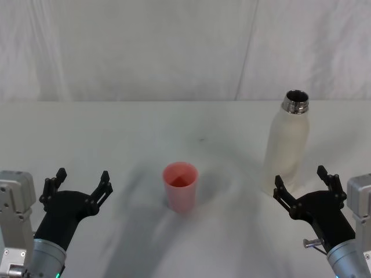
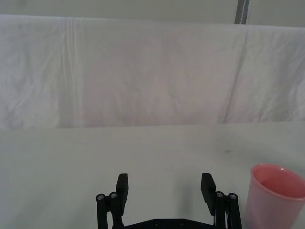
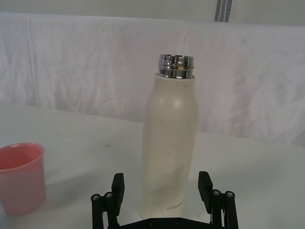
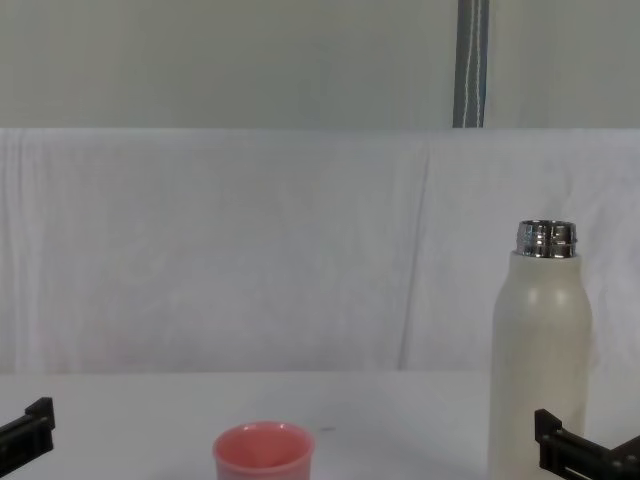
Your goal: Grasp the thermos with one hand and pour water into the cup lid.
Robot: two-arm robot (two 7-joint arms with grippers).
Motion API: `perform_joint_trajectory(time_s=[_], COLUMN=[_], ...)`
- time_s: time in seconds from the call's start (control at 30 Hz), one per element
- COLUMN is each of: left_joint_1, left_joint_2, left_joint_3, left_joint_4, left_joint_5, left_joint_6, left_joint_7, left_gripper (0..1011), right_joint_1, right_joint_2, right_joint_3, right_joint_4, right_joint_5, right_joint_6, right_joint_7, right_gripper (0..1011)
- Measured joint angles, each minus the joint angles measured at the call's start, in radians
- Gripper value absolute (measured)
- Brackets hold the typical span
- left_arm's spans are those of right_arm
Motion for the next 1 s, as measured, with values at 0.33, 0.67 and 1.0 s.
perform_joint_trajectory(time_s=[0.33, 0.67, 1.0], left_joint_1=[0.000, 0.000, 0.000], left_joint_2=[0.000, 0.000, 0.000], left_joint_3=[0.000, 0.000, 0.000], left_joint_4=[0.000, 0.000, 0.000], left_joint_5=[0.000, 0.000, 0.000], left_joint_6=[0.000, 0.000, 0.000], left_joint_7=[0.000, 0.000, 0.000], left_gripper=[1001, 1001, 1001], right_joint_1=[0.000, 0.000, 0.000], right_joint_2=[0.000, 0.000, 0.000], right_joint_3=[0.000, 0.000, 0.000], right_joint_4=[0.000, 0.000, 0.000], right_joint_5=[0.000, 0.000, 0.000], right_joint_6=[0.000, 0.000, 0.000], right_joint_7=[0.000, 0.000, 0.000], right_gripper=[1000, 1000, 1000])
